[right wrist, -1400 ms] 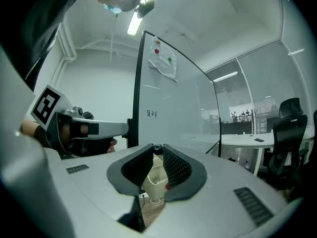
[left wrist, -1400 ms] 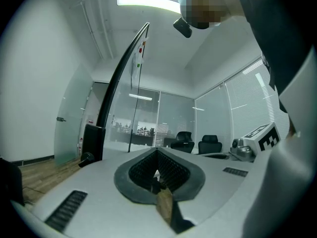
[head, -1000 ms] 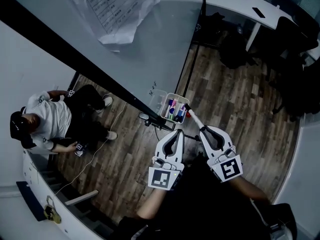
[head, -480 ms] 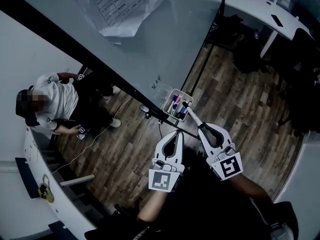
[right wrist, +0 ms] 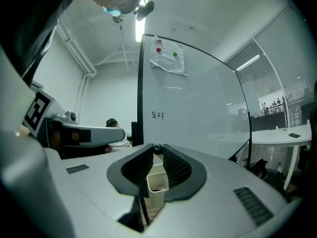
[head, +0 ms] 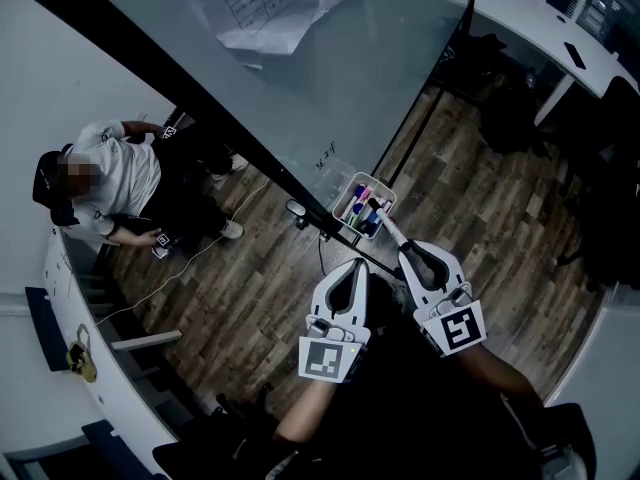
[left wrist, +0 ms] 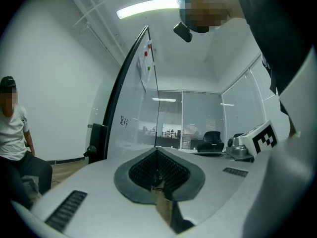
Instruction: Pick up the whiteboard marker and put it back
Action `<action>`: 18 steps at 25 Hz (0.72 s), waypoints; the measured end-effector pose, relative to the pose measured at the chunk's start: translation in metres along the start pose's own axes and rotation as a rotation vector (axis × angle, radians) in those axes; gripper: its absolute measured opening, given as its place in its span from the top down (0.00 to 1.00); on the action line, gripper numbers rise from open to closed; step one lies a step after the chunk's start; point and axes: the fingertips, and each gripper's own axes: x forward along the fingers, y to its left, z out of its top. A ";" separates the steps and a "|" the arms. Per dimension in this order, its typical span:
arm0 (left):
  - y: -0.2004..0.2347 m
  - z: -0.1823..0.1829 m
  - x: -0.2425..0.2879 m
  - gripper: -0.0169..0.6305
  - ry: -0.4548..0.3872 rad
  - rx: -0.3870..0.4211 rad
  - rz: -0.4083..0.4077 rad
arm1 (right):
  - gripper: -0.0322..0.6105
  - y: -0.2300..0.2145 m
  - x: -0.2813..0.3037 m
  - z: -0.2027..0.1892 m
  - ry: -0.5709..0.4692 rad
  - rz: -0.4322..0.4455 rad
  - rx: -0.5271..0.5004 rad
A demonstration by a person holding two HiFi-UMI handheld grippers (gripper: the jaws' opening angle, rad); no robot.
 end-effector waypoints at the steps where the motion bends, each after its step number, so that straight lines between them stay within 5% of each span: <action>1: 0.001 -0.001 0.001 0.97 0.000 -0.003 0.003 | 0.84 -0.001 0.001 -0.007 0.025 0.005 -0.009; 18: 0.021 -0.007 0.030 0.97 0.025 -0.020 0.021 | 0.84 -0.023 0.035 -0.031 0.135 0.028 -0.003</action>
